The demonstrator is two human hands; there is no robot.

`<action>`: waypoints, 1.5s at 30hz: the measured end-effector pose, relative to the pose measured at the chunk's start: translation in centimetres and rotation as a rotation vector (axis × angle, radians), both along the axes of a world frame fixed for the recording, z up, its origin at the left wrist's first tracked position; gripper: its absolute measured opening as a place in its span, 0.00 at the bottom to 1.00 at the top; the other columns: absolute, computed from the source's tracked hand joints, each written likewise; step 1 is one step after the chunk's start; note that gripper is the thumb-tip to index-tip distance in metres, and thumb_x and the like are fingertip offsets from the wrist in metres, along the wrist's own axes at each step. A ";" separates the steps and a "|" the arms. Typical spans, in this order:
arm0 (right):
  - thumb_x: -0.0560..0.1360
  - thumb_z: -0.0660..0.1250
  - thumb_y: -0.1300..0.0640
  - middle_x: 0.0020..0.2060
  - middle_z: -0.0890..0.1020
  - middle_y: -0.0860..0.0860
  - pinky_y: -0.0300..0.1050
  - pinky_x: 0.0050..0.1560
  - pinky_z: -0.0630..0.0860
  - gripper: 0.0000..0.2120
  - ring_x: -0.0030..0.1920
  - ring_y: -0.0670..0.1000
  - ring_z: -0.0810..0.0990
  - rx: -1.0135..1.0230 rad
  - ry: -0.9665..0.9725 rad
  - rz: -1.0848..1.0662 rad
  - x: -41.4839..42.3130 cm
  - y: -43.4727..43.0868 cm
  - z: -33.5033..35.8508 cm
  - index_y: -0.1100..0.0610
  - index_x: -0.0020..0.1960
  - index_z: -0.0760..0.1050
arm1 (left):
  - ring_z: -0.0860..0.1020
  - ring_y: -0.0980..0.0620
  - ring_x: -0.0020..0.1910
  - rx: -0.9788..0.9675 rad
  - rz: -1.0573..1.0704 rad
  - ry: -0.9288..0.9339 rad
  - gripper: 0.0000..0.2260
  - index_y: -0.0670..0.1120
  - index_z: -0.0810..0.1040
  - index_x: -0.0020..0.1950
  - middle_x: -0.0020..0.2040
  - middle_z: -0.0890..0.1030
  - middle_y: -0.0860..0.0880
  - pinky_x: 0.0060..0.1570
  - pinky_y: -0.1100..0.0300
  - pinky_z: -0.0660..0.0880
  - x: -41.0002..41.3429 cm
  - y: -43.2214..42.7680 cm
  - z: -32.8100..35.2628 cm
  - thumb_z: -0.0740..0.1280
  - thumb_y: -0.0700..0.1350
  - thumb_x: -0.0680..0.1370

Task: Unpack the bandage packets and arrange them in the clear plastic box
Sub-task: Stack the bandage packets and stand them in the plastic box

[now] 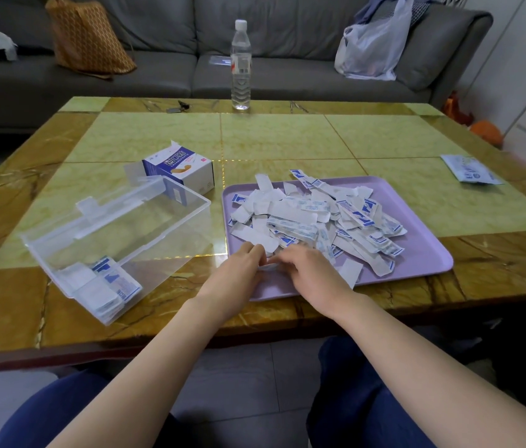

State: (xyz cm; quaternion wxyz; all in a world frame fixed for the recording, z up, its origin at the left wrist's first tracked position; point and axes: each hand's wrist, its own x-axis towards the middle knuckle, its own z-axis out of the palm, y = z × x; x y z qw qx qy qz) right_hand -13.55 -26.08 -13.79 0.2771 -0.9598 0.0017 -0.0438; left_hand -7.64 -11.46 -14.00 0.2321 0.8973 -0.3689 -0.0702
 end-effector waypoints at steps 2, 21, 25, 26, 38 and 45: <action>0.77 0.57 0.69 0.55 0.75 0.54 0.37 0.58 0.66 0.14 0.57 0.51 0.71 -0.046 0.022 0.020 0.0 0.2 -0.2 0.60 0.58 0.76 | 0.73 0.43 0.50 0.061 -0.036 -0.068 0.05 0.43 0.67 0.53 0.53 0.70 0.44 0.47 0.53 0.69 -0.4 0.0 0.0 0.59 0.37 0.78; 0.75 0.65 0.54 0.38 0.83 0.50 0.52 0.39 0.78 0.08 0.36 0.52 0.80 0.058 -0.461 0.151 1.8 8.2 7.4 0.58 0.48 0.80 | 0.69 0.63 0.37 -0.659 0.268 -0.361 0.05 0.41 0.73 0.45 0.40 0.70 0.55 0.38 0.74 0.65 -0.3 9.3 6.8 0.67 0.34 0.75; 0.75 0.65 0.51 0.36 0.83 0.51 0.52 0.39 0.77 0.11 0.35 0.52 0.79 0.125 -0.435 0.220 3.4 11.5 9.3 0.56 0.48 0.82 | 0.71 0.57 0.38 -0.739 0.367 -0.329 0.04 0.42 0.73 0.45 0.40 0.73 0.55 0.39 0.70 0.67 0.2 12.5 7.9 0.67 0.35 0.75; 0.75 0.66 0.52 0.35 0.83 0.52 0.53 0.38 0.77 0.10 0.35 0.53 0.79 0.127 -0.425 0.230 4.0 12.1 9.6 0.56 0.48 0.82 | 0.71 0.56 0.37 -0.733 0.385 -0.317 0.04 0.44 0.73 0.45 0.40 0.74 0.54 0.39 0.68 0.68 0.3 13.2 8.0 0.67 0.36 0.76; 0.72 0.65 0.64 0.25 0.74 0.49 0.44 0.34 0.75 0.12 0.29 0.47 0.72 -0.088 0.153 0.151 12.5 17.2 8.7 0.59 0.31 0.79 | 0.64 0.47 0.65 -0.143 0.738 -0.132 0.17 0.48 0.66 0.69 0.66 0.66 0.48 0.62 0.52 0.61 1.1 19.8 5.0 0.56 0.50 0.81; 0.67 0.73 0.55 0.43 0.84 0.55 0.52 0.49 0.80 0.11 0.45 0.56 0.83 -0.290 0.387 0.160 14.5 20.0 6.0 0.58 0.47 0.82 | 0.63 0.51 0.69 -0.223 0.647 -0.053 0.18 0.46 0.64 0.71 0.70 0.63 0.51 0.65 0.54 0.62 1.0 20.9 4.4 0.53 0.49 0.82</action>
